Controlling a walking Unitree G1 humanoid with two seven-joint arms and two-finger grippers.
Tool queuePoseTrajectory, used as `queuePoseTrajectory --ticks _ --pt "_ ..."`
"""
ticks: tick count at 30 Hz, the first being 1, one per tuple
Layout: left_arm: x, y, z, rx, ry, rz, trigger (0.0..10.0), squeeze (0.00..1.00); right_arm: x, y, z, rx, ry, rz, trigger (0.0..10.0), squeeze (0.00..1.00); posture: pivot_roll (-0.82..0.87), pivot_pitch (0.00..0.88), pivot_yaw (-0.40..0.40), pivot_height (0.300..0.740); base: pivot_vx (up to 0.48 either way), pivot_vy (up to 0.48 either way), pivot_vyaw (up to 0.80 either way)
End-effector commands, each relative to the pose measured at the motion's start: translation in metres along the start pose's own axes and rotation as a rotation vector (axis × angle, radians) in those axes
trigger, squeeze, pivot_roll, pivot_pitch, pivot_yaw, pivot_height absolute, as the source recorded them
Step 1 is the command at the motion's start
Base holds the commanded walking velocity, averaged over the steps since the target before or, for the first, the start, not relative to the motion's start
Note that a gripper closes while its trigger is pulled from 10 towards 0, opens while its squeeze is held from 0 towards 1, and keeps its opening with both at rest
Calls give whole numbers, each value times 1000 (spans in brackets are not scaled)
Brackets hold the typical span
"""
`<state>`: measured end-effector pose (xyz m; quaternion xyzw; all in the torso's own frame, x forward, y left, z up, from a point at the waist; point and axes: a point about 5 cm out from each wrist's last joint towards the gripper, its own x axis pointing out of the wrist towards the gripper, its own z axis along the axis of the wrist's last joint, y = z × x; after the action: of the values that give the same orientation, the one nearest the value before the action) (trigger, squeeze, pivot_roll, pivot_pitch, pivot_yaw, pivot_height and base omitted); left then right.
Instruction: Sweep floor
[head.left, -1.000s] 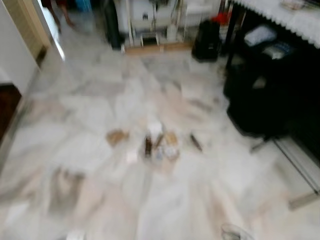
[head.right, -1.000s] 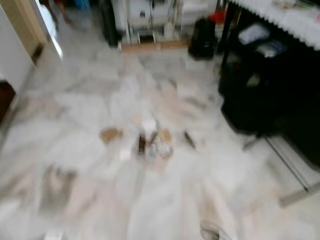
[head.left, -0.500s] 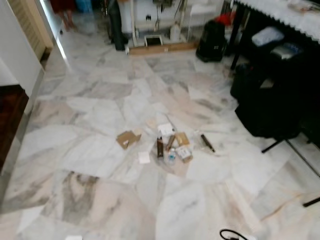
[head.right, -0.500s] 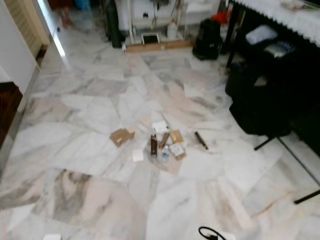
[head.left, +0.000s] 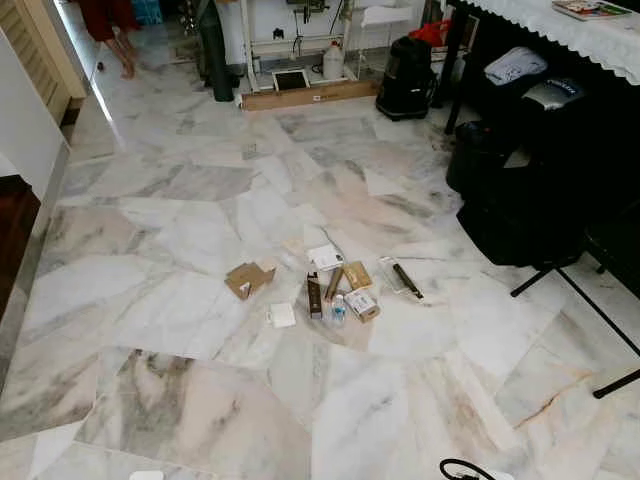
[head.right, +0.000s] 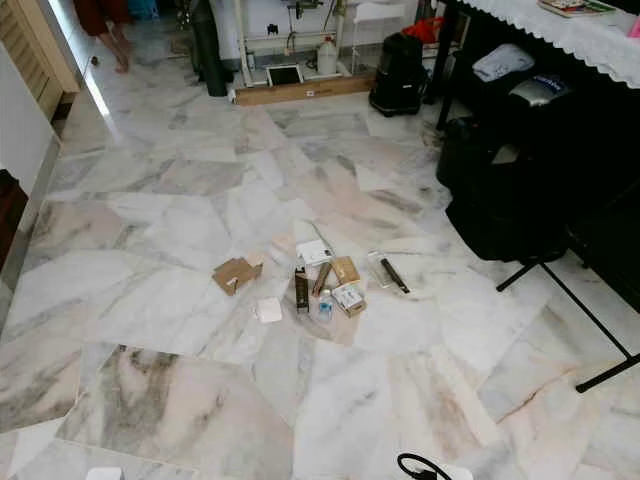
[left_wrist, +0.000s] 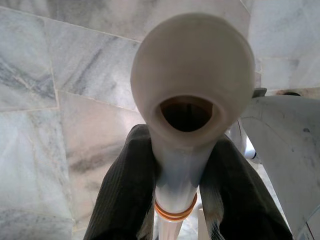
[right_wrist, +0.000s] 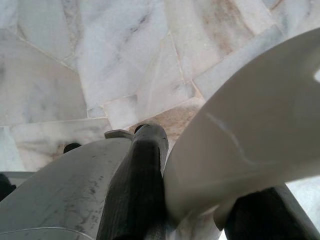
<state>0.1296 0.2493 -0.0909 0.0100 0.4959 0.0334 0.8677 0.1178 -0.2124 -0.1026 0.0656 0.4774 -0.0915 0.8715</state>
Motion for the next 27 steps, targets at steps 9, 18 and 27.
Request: queuePoseTrajectory --ticks 9,18,27 --pt "-1 1 -3 -52 -16 44 10000 0 -1 -6 -2 -95 19 -66 10000 0 -67 35 17 740 0 0 0" --pt "-1 1 -4 -59 -17 54 10000 0 0 -7 1 -240 17 -77 10000 0 -69 28 18 740 0 0 0" --pt "2 -1 24 -102 -170 90 10000 0 -1 -9 5 -314 -32 -129 10000 0 -66 39 19 740 0 0 0"
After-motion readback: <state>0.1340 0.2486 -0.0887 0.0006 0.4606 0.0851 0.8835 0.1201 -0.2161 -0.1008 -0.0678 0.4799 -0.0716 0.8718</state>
